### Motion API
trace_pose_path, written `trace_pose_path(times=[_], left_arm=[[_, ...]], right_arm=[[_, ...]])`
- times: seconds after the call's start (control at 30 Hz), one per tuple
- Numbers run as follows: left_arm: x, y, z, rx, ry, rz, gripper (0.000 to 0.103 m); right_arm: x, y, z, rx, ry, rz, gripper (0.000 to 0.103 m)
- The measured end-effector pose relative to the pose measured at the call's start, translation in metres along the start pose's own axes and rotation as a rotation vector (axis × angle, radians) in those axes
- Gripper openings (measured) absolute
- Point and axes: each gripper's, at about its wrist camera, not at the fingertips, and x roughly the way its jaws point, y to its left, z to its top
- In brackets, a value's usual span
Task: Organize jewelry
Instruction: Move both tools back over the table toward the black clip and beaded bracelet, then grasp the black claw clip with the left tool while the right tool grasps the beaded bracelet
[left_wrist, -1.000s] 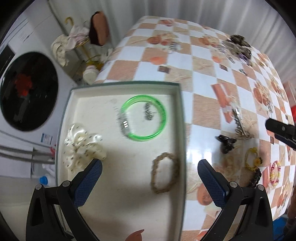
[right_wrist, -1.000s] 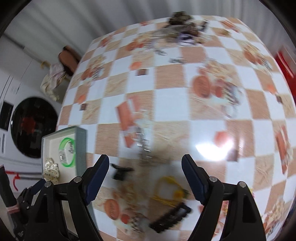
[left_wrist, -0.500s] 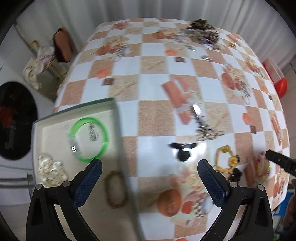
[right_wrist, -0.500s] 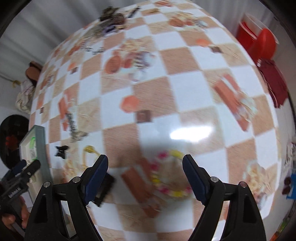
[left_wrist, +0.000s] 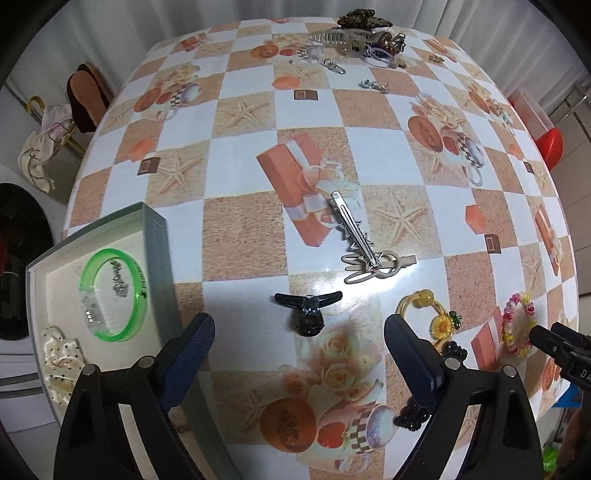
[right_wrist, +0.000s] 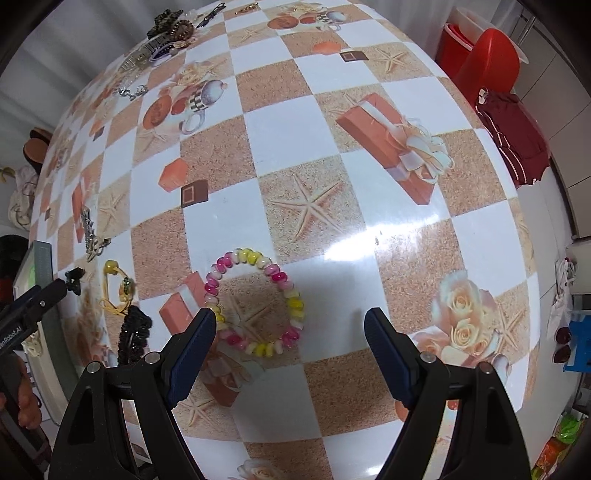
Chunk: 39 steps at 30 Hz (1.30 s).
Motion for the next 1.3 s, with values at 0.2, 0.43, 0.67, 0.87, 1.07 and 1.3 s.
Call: trace_pose_path(times=[0.2,0.43,0.67,0.87,1.07,1.3], left_arm=[[0.016,0.003,0.003,-0.034,0.038,0.004,0.084],[0.032,0.001,0.001,-0.041,0.068,0.004,0.070],[0.036,-0.006,0.001,-0.040,0.050,0.010,0.067],[0.033,-0.012,0.005,-0.029,0.036,0.013,0.039],[0.027,-0.011,0.006,-0.040,0.033,-0.002,0.023],[0.008,-0.004,0.002,-0.055,-0.001,-0.023,0.023]], right_arm=[[0.010,0.011,0.006,-0.041,-0.006,-0.027,0.085],[0.022,0.006,0.009,-0.050,0.005,-0.070,0.084],[0.027,0.025,0.006,-0.152,-0.029,-0.126,0.072],[0.024,0.042,0.001,-0.212,-0.036,-0.116,0.054],[0.024,0.052,0.000,-0.238,-0.033,-0.109,0.025],[0.021,0.050,0.005,-0.177,-0.024,-0.057,0.010]])
